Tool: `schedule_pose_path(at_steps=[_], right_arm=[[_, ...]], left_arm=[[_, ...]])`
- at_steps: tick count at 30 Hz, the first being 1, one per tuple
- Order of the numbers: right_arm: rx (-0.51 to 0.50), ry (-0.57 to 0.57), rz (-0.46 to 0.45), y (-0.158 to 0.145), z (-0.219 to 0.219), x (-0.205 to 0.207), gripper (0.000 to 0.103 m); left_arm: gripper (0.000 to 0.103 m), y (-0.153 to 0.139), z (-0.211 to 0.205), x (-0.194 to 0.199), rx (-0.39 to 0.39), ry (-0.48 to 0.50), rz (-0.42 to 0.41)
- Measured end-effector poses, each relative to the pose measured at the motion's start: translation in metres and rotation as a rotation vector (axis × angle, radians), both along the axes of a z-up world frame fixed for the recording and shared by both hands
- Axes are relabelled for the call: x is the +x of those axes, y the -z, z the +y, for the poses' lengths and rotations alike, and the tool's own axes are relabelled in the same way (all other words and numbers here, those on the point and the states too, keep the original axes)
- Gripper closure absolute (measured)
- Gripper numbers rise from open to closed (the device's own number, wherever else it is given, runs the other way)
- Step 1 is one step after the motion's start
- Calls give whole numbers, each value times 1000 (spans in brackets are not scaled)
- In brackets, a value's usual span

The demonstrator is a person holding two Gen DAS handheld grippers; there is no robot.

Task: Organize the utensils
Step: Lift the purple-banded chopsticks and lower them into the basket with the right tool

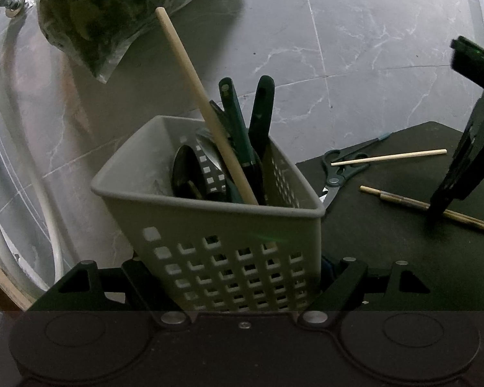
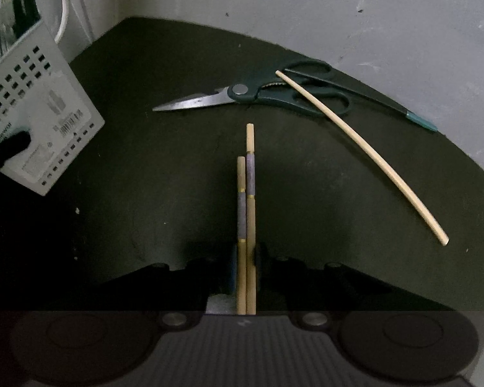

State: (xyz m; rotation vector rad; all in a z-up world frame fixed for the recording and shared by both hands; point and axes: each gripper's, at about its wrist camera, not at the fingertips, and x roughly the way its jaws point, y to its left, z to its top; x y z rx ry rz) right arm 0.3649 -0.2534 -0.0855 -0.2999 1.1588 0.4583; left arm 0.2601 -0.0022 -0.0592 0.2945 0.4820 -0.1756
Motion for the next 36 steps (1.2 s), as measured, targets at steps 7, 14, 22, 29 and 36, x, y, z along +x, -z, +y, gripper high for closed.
schedule_pose_path(at_steps=[7,14,22,29,36], right_arm=[[102,56,-32,-3,-16,-10,91],[225,118,-143,-23,-30,-26,91],[429,192,-396,-69,-33,-54,91],[668,142,-643,-148,-5,-63,91],[948,2,-775,-193,48,-56,90]], left_arm=[[20,-1,0,0,5,8,-1],[20,0,0,-1,6,14,-4],[20,-1,2,-1,5,27,-1],[20,-1,3,0,1,34,-6],[20,1,4,-2,1,36,-8]])
